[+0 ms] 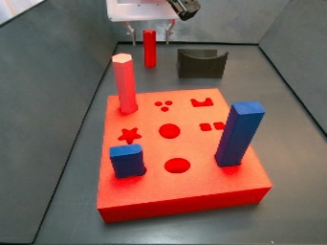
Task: Pick up the star object. Move up. Move to above the board. Insert the star object.
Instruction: Pick up the star object, then move up.
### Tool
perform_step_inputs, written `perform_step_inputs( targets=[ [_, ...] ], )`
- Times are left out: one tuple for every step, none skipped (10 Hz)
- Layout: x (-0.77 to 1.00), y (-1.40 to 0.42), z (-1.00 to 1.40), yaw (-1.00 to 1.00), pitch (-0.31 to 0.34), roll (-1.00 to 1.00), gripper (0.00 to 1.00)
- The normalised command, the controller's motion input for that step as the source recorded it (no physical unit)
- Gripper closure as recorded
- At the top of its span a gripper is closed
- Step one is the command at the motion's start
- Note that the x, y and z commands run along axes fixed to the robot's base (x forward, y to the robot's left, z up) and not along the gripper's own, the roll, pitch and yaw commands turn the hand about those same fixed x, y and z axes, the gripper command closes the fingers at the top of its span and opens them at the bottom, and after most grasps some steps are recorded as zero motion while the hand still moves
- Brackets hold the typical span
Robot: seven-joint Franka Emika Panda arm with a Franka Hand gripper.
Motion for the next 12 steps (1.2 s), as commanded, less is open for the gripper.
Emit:
perform_step_inputs(
  targets=[
    [0.00, 0.00, 0.00, 0.00, 0.000, 0.00, 1.00],
    [0.00, 0.00, 0.00, 0.00, 0.000, 0.00, 1.00],
    [0.00, 0.00, 0.00, 0.00, 0.000, 0.00, 1.00],
    [0.00, 0.00, 0.00, 0.00, 0.000, 0.00, 1.00],
    [0.00, 0.00, 0.00, 0.00, 0.000, 0.00, 1.00],
    [0.00, 0.00, 0.00, 0.00, 0.000, 0.00, 1.00],
    [0.00, 0.00, 0.00, 0.00, 0.000, 0.00, 1.00],
    [0.00, 0.00, 0.00, 0.00, 0.000, 0.00, 1.00],
    [0.00, 0.00, 0.00, 0.00, 0.000, 0.00, 1.00],
    [0.00, 0.00, 0.00, 0.00, 0.000, 0.00, 1.00],
    [0.00, 0.00, 0.00, 0.00, 0.000, 0.00, 1.00],
    [0.00, 0.00, 0.83, 0.00, 0.000, 0.00, 1.00]
  ],
)
